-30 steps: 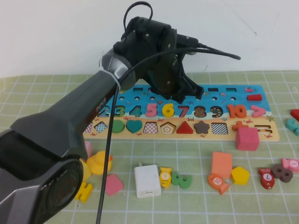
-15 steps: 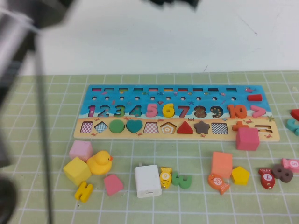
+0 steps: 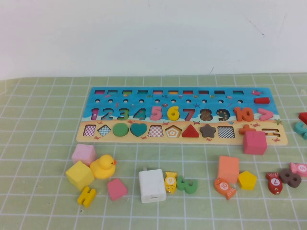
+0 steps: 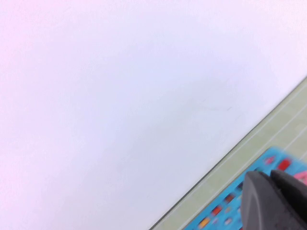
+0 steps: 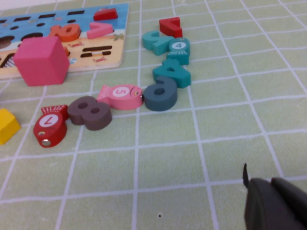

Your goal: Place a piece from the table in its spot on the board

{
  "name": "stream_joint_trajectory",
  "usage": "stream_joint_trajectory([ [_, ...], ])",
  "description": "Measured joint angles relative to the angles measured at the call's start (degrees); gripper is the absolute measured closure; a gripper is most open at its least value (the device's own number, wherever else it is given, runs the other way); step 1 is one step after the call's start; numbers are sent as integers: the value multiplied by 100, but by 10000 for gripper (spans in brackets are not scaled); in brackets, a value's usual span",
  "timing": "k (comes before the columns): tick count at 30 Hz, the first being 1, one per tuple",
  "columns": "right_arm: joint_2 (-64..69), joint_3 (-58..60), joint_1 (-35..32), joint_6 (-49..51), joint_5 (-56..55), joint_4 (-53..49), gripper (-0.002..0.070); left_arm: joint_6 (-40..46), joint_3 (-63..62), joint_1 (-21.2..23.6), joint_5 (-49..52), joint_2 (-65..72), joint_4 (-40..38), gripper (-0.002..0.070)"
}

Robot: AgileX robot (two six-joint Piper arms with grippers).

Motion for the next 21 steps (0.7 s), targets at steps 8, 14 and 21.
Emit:
stream_joint_trajectory([
  [8,0,0,0,0,0,0,679,-424,1650,-341,0,-729,700,676],
  [14,0,0,0,0,0,0,679,-1054,3197,-355,-368,-1691,1152,676],
  [21,0,0,0,-30,0,0,679,-1839,5633,-364,-944,-3424,1147,676],
])
